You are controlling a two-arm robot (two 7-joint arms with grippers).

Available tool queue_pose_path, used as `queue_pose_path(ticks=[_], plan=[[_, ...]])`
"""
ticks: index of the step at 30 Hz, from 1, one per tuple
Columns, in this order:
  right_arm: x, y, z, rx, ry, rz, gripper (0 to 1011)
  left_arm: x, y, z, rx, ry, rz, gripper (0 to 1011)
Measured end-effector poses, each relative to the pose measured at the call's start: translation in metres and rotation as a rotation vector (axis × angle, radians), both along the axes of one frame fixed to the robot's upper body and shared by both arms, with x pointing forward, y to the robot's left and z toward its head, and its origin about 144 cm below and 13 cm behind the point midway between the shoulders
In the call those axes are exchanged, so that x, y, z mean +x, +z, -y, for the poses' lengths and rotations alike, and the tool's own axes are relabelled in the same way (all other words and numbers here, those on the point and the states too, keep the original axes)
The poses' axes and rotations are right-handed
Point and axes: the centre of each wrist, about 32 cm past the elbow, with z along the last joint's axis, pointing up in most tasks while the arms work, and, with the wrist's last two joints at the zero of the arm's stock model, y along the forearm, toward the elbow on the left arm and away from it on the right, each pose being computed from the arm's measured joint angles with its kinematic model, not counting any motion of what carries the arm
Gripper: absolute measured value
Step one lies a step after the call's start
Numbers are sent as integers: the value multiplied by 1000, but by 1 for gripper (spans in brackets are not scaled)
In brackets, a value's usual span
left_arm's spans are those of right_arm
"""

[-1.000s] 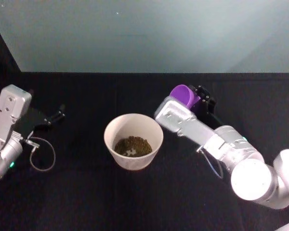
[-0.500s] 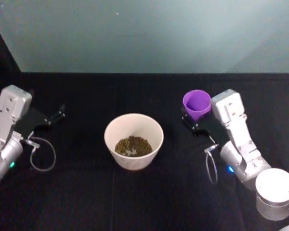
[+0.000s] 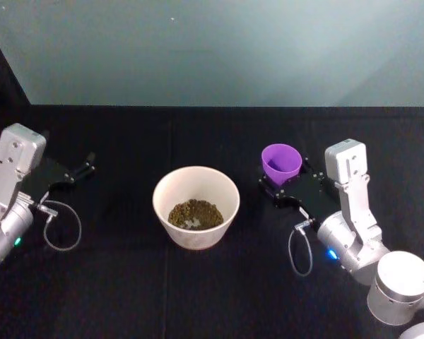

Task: Pick up the cup and pour the mung beans from the cup into the bowl.

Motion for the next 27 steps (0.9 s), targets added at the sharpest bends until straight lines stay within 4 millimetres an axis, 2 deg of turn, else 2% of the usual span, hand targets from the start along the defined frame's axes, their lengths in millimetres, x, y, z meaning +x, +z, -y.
queue_pose_path(ticks=[12, 27], plan=[[12, -11, 11, 72, 79, -24, 726, 0, 0, 0, 0, 0, 0, 1000], [10, -16, 16, 91, 144, -16, 726, 0, 0, 0, 0, 0, 0, 1000]])
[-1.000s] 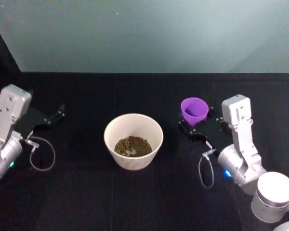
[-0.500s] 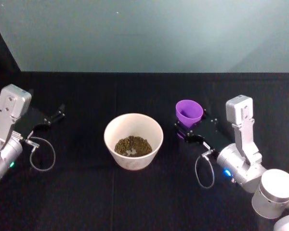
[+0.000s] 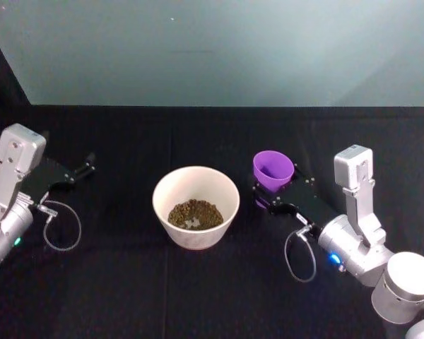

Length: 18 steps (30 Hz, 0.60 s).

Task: Pick up the cup and pour the mung beans from the cup into the bowl.

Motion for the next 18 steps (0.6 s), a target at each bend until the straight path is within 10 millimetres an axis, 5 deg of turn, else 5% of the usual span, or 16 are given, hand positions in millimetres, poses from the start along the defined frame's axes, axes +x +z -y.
queue_pose_path(ticks=[18], plan=[[-7, -6, 1, -10, -1, -18, 726, 0, 0, 0, 0, 0, 0, 1000]])
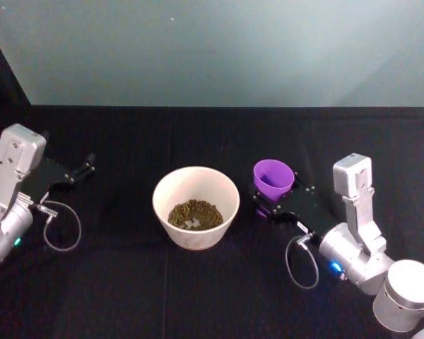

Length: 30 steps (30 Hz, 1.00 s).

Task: Pick up the cup and pour the mung beans from the cup into the bowl.

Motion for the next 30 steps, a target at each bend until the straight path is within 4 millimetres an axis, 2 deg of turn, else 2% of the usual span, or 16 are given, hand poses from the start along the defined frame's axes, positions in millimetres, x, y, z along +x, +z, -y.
queue_pose_path(ticks=[5, 13, 16, 30], plan=[[-3, 0, 0, -4, -8, -2, 726, 0, 0, 0, 0, 0, 0, 1000], [-7, 5, 1, 0, -19, 17, 925, 0, 0, 0, 0, 0, 0, 1000], [-11, 16, 1, -1, -18, 49, 1003, 0, 0, 0, 0, 0, 0, 1000], [-18, 67, 6, -21, -67, 140, 1003, 0, 0, 0, 0, 0, 0, 1000]])
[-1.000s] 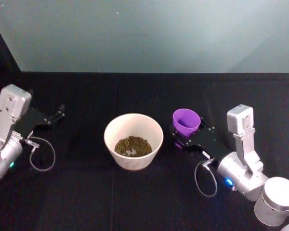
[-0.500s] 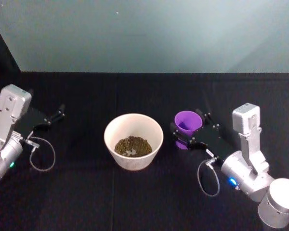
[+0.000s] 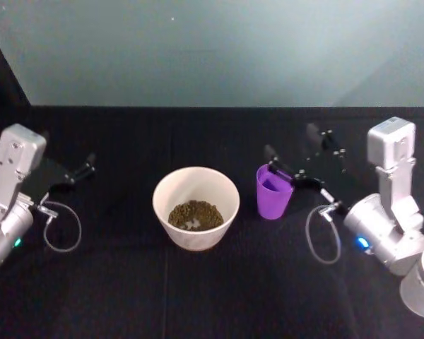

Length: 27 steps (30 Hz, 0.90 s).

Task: Pick up the cup and pour the mung beans from the cup into the bowl.

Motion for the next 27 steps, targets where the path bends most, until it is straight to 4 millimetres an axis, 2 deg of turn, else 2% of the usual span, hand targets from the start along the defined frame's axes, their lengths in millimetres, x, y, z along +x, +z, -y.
queue_pose_path(ticks=[3, 4, 9, 14, 16, 23, 27], plan=[[-1, 10, 11, -9, -37, 11, 1003, 0, 0, 0, 0, 0, 0, 1000], [-2, 13, 24, -20, -73, 9, 1003, 0, 0, 0, 0, 0, 0, 1000], [-3, 13, 41, -42, -126, -11, 1003, 0, 0, 0, 0, 0, 0, 1000], [-3, -1, 56, -56, -173, -61, 1003, 0, 0, 0, 0, 0, 0, 1000], [-3, -12, 60, -59, -187, -97, 1003, 0, 0, 0, 0, 0, 0, 1000], [-6, -38, 64, -47, -211, -174, 1003, 0, 0, 0, 0, 0, 0, 1000], [-7, -41, 65, -42, -216, -180, 1003, 0, 0, 0, 0, 0, 0, 1000]])
